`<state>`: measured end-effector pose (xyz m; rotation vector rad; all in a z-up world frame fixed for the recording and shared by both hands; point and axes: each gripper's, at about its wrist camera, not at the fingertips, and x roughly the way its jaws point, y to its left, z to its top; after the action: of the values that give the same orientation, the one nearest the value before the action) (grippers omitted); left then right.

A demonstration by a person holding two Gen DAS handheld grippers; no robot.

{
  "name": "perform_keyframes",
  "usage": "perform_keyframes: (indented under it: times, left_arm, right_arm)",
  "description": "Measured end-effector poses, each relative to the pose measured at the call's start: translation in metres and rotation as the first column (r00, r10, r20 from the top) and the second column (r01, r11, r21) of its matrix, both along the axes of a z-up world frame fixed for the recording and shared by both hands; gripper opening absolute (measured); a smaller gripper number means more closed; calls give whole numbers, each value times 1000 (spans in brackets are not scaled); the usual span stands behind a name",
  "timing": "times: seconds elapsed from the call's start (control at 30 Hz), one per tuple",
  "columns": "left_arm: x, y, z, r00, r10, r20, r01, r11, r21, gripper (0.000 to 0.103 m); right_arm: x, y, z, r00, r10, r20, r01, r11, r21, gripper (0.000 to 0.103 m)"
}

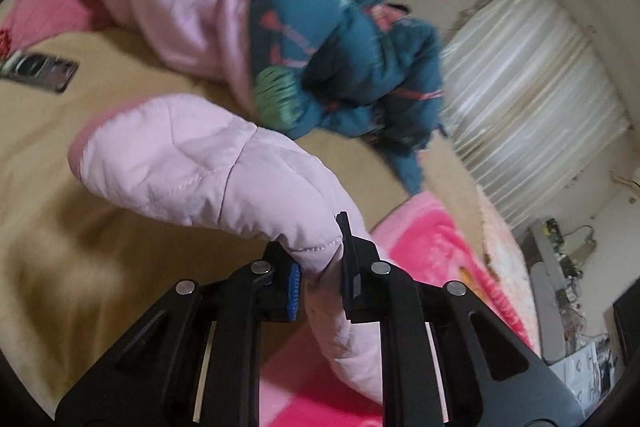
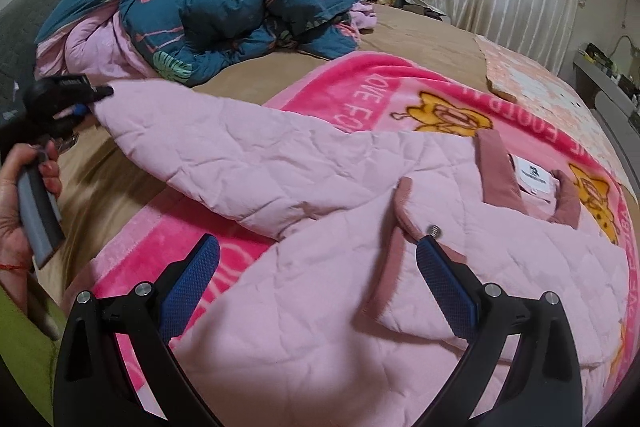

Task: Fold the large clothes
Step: 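Close the left gripper on the sleeve cuff and lift it, then carry the sleeve with the left gripper across the jacket body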

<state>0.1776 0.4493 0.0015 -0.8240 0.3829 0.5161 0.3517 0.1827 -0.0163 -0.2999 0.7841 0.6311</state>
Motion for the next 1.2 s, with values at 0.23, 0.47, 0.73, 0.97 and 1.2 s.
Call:
perform_keyframes:
  times: [0.23, 0.47, 0.73, 0.97, 1.2]
  left_arm:
    - [2, -42, 45, 993, -78, 90, 69, 993, 96, 8]
    - [13, -91, 75, 968, -200, 152, 174, 970, 168, 8]
    - [27, -149, 92, 929, -344, 138, 297, 914, 277, 8]
    - [44, -204, 91, 881, -467, 80, 415, 842, 346, 8]
    - [54, -254, 84, 811, -585, 22, 527, 746, 407, 8]
  right_arm:
    - [-1, -35, 13, 998, -56, 23, 55, 998, 26, 98]
    - [5, -75, 21, 989, -142, 35, 140, 989, 49, 98]
    - [7, -111, 27, 972, -221, 74, 219, 975, 41, 98]
    - [5, -134, 20, 961, -258, 99, 259, 966, 1, 98]
    - [9, -163, 11, 945, -316, 87, 317, 948, -1, 98]
